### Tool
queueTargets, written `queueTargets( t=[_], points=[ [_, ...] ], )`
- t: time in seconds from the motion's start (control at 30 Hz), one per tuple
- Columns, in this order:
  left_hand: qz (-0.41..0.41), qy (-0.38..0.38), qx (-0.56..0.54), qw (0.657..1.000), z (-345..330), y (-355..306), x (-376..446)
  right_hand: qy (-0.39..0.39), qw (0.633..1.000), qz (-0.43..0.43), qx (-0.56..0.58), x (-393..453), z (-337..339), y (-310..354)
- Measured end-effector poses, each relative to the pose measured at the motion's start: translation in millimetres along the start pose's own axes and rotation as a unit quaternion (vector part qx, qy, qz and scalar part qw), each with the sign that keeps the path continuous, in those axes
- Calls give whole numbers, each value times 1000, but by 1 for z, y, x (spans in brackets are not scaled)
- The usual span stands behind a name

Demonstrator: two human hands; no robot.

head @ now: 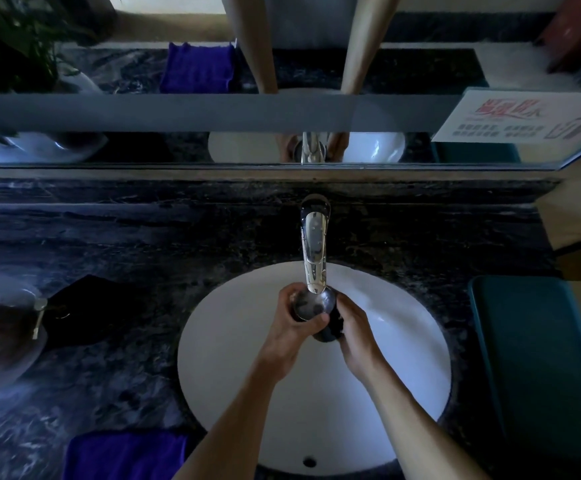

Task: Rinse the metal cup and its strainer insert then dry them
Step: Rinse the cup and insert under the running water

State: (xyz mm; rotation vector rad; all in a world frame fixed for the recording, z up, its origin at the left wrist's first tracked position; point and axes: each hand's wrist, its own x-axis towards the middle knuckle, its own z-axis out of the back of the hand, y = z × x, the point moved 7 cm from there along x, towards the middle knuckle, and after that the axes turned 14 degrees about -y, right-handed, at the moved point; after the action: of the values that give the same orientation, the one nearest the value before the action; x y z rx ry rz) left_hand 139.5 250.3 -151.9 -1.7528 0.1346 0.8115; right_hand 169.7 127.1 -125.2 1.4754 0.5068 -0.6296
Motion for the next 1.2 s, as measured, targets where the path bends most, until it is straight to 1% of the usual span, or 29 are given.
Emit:
queueTargets(
  t=[0.13,0.33,0.47,0.6,0.77,0.9,1.0,1.07,1.13,1.2],
  points=[
    [-49,2,37,998,7,-4,-2,19,998,-40,-47,4,-5,-8],
    [-104,-40,111,987,10,-10,-4,5,993,-117,14,9,-8,-26],
    [-130,-65,137,980,13,-10,-2,-11,991,-124,57,17,-7,-28],
    [-130,-88,157,975,15,-13,-3,-2,991,-118,61,15,-6,-22],
    [-141,-83,173,971,12,-14,-4,-1,991,-127,31,11,-6,-28],
    [-144,-72,184,970,8,-16,-6,16,989,-136,59,11,-8,-34],
    [-143,-73,184,970,8,-15,-6,16,989,-140,52,12,-7,-38],
    [-131,-80,179,972,10,-11,-3,-1,991,-129,34,13,-5,-38],
    [-112,-92,162,976,13,-8,0,-41,993,-105,17,15,0,-35],
    [-90,-105,152,979,16,-7,2,-69,994,-84,31,17,5,-32]
  ],
)
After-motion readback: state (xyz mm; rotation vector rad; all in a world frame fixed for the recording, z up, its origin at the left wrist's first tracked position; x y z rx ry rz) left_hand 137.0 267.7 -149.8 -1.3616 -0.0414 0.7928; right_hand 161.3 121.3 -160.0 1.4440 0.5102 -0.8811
